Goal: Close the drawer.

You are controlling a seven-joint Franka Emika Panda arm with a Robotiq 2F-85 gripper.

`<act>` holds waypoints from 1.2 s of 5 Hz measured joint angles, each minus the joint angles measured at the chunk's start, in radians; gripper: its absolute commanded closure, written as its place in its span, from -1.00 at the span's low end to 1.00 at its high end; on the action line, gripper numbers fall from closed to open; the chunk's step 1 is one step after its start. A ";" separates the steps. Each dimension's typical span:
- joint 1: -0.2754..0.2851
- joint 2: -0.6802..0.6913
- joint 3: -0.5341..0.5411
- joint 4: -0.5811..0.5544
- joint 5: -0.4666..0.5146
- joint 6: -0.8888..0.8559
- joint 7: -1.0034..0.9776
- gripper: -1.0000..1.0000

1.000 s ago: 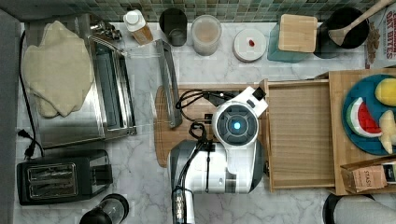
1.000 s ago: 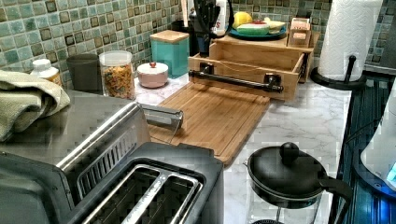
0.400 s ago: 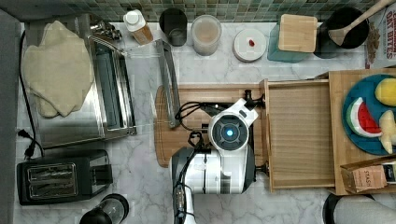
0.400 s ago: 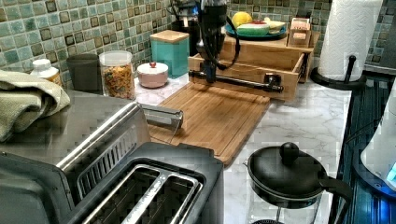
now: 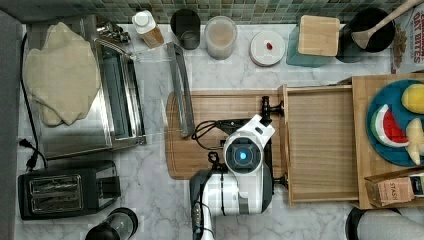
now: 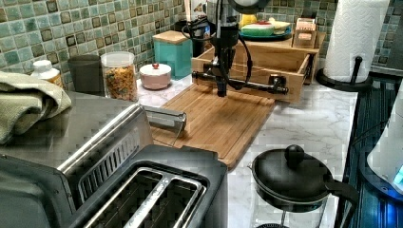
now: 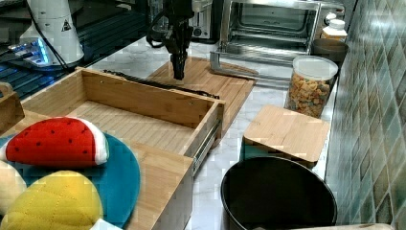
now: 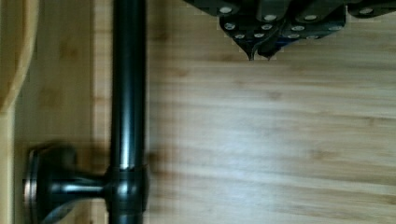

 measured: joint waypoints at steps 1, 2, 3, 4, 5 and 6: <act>-0.007 0.011 -0.027 -0.014 -0.040 0.005 0.000 1.00; -0.007 0.029 -0.055 -0.012 -0.040 0.005 0.000 1.00; -0.008 0.040 -0.073 -0.010 -0.036 0.018 -0.023 1.00; -0.019 0.057 -0.076 -0.006 -0.001 0.019 -0.066 1.00; -0.029 0.063 -0.091 -0.004 0.003 0.016 -0.106 1.00; -0.054 0.065 -0.095 0.010 0.003 -0.014 -0.157 1.00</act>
